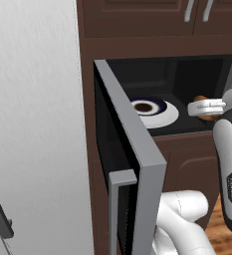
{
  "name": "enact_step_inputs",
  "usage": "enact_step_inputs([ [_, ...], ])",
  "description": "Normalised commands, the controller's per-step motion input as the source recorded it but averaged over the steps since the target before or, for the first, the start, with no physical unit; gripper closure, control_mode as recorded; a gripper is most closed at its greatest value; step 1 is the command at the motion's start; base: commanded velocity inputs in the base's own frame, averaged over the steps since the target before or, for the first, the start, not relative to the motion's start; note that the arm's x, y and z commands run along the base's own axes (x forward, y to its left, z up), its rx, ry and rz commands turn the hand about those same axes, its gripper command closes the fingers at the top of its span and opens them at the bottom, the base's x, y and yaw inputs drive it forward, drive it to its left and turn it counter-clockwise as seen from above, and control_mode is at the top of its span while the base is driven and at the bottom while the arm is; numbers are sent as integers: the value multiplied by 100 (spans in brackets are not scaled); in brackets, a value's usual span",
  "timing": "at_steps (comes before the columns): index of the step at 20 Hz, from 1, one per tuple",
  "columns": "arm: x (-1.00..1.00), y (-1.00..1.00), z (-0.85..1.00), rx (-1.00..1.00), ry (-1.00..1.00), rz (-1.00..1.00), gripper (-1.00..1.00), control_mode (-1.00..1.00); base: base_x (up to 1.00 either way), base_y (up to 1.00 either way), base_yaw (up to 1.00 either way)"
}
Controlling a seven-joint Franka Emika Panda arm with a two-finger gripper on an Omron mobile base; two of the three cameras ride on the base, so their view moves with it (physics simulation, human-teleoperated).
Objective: Retrieve the reheated potato from the microwave, then place the potato, cheese, and condiment on the cutting board.
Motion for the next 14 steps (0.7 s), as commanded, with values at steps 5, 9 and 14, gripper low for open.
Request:
enact_step_inputs([
  [5, 0, 0, 0, 0, 0, 0, 100, 100, -5, -25, 0],
  [9, 0, 0, 0, 0, 0, 0, 100, 100, 0, -52, 0],
  [14, 0, 0, 0, 0, 0, 0, 100, 100, 0, -48, 14],
])
